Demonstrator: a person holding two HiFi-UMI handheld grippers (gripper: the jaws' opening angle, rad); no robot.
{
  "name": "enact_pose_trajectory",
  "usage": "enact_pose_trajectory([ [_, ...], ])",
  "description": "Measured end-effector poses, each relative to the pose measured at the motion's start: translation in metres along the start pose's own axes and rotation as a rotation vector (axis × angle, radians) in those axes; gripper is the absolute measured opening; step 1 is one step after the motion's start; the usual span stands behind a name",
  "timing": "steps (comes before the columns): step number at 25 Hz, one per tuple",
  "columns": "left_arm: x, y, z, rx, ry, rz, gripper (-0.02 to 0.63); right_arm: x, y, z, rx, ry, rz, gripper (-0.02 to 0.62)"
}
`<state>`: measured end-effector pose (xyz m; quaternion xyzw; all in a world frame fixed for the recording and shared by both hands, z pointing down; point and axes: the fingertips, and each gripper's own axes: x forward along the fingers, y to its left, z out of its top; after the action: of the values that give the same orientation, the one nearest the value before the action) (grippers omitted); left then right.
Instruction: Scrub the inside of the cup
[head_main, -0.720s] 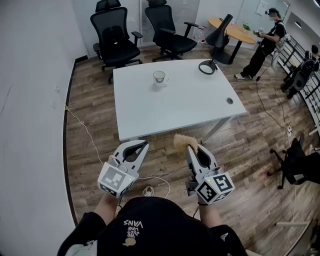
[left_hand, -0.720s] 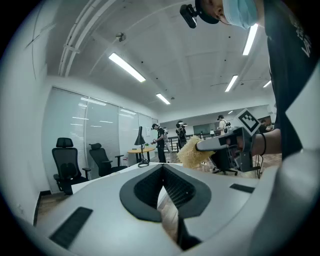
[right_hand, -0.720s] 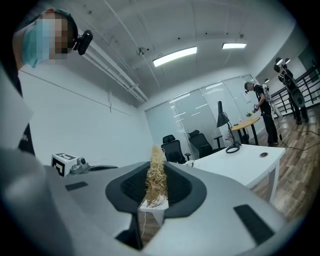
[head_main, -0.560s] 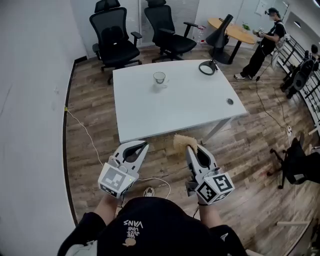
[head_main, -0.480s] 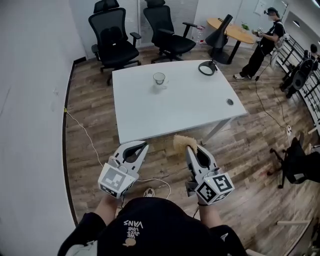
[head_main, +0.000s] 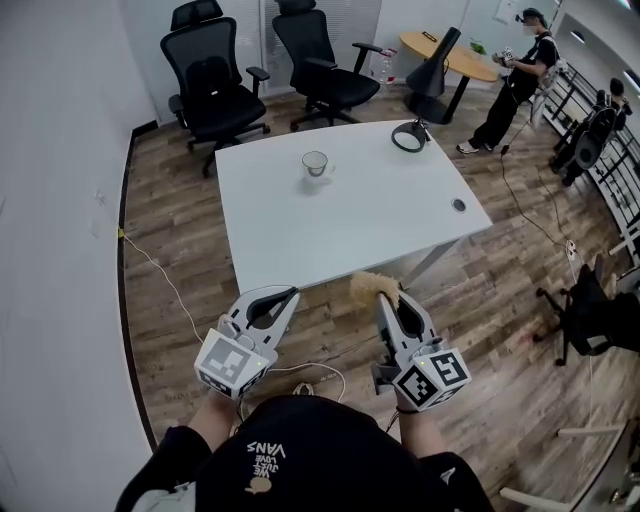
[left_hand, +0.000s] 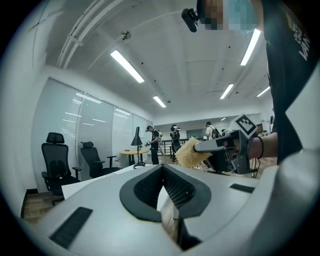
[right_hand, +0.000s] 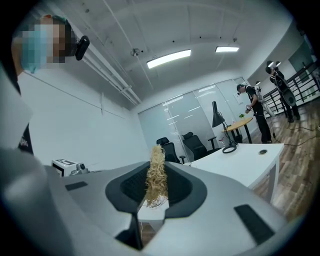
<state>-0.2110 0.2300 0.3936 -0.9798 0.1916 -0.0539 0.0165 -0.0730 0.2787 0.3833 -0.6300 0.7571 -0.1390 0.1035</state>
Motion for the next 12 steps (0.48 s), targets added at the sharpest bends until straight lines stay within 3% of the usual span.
enact_pose_trajectory([
  [7, 0.009, 0.020, -0.016, -0.039, 0.016, 0.008, 0.011, 0.006, -0.014, -0.007, 0.020, 0.022, -0.058, 0.078],
  [12, 0.023, 0.028, -0.023, -0.055, 0.019, 0.010, 0.011, 0.023, -0.031, -0.006, 0.028, 0.029, -0.049, 0.078],
])
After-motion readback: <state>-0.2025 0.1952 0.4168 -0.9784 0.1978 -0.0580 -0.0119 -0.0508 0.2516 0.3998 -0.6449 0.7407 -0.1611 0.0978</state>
